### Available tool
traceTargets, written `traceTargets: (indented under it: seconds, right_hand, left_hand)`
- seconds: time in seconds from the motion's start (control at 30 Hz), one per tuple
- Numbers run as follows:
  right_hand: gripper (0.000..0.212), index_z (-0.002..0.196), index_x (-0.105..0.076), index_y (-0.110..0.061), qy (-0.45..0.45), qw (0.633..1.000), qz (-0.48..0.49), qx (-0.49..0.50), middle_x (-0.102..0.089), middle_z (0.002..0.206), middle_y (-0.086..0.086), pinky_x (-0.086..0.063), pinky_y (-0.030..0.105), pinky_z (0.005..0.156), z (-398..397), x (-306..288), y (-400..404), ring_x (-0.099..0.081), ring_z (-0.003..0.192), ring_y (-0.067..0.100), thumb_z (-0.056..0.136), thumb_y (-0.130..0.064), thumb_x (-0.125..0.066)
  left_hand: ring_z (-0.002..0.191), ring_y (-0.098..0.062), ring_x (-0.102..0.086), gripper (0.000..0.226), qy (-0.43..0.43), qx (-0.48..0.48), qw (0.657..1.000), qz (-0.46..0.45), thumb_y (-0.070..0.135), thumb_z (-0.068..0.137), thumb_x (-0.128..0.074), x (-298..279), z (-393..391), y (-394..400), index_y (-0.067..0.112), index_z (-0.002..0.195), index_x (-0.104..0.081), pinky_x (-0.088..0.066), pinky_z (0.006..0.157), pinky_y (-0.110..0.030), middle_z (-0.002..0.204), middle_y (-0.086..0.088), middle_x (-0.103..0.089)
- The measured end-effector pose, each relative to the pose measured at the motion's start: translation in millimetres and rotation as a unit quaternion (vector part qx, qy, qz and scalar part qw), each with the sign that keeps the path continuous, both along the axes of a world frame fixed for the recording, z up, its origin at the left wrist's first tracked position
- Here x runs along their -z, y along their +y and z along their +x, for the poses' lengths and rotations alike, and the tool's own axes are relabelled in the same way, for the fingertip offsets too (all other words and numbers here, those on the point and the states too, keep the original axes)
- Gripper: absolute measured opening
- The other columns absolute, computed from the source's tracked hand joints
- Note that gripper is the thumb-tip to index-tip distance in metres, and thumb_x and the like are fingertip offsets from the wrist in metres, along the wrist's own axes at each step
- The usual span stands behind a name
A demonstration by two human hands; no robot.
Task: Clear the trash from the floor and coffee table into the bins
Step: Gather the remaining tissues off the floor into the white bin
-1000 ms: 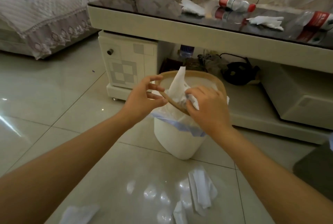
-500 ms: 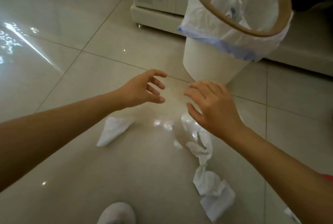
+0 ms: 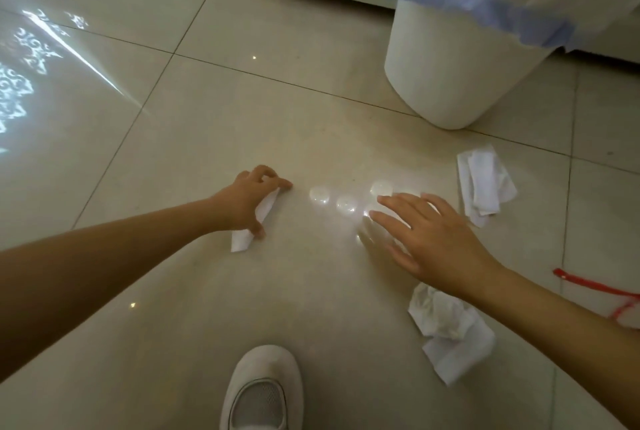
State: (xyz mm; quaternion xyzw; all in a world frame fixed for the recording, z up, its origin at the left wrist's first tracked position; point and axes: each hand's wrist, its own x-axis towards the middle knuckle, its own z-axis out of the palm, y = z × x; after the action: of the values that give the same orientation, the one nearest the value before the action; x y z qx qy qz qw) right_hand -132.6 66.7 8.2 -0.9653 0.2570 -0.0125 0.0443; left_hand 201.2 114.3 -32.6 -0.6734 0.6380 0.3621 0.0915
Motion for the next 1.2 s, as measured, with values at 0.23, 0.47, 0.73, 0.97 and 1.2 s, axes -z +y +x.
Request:
traceTargets:
  seconds: [0.23, 0.47, 0.73, 0.97, 1.2]
  right_hand:
    - [0.056, 0.13, -0.055, -0.017, 0.095, 0.993, 0.061, 0.019, -0.051, 0.138, 0.009, -0.042, 0.046, 0.1, -23, 8, -1, -0.051, 0.123, 0.028, 0.079, -0.038, -0.069]
    - [0.088, 0.145, -0.03, -0.027, 0.195, 0.97, 0.137, 0.043, -0.029, 0.153, 0.003, -0.027, 0.046, 0.108, -71, 16, -5, -0.033, 0.136, 0.025, 0.072, -0.067, -0.058]
    - [0.103, 0.145, -0.012, -0.029, 0.222, 0.956, 0.142, 0.13, -0.019, 0.156, 0.002, -0.022, 0.049, 0.112, -112, 20, -11, -0.025, 0.14, 0.024, 0.066, -0.078, -0.057]
    - [0.101, 0.146, -0.018, -0.027, 0.222, 0.953, 0.127, 0.164, -0.018, 0.157, 0.004, -0.021, 0.049, 0.112, -132, 22, -17, -0.024, 0.14, 0.024, 0.068, -0.076, -0.057]
    - [0.094, 0.144, -0.025, -0.024, 0.209, 0.956, 0.121, 0.169, -0.023, 0.155, 0.006, -0.023, 0.049, 0.11, -135, 20, -8, -0.029, 0.138, 0.025, 0.07, -0.07, -0.061]
  left_hand:
    - [0.096, -0.02, -0.055, 0.04, 0.013, -0.005, 0.998, -0.068, 0.005, 0.08, -0.061, 3, -11, -10, 0.026, 0.113, -0.058, -0.045, 0.078, -0.032, 0.105, 0.002, -0.054]
    - [0.082, 0.001, -0.058, 0.006, 0.181, -0.011, 0.977, -0.108, 0.018, 0.083, -0.067, -15, -92, -32, 0.023, 0.086, -0.069, -0.044, 0.073, -0.011, 0.089, 0.009, -0.068]
    - [0.088, -0.004, -0.055, 0.041, 0.279, 0.06, 0.953, -0.101, 0.019, 0.073, -0.079, -4, -208, -64, 0.021, 0.109, -0.061, -0.047, 0.076, -0.022, 0.101, 0.006, -0.062]
    - [0.123, -0.022, -0.037, 0.092, 0.019, 0.337, 0.93, -0.148, 0.042, 0.065, -0.08, 17, -233, -70, 0.036, 0.142, -0.03, -0.045, 0.087, -0.04, 0.142, 0.001, -0.032]
    - [0.094, -0.026, -0.055, 0.021, -0.014, 0.424, 0.871, -0.247, 0.022, 0.09, -0.052, 4, -245, -87, 0.014, 0.107, -0.061, -0.037, 0.067, -0.033, 0.104, -0.006, -0.057]
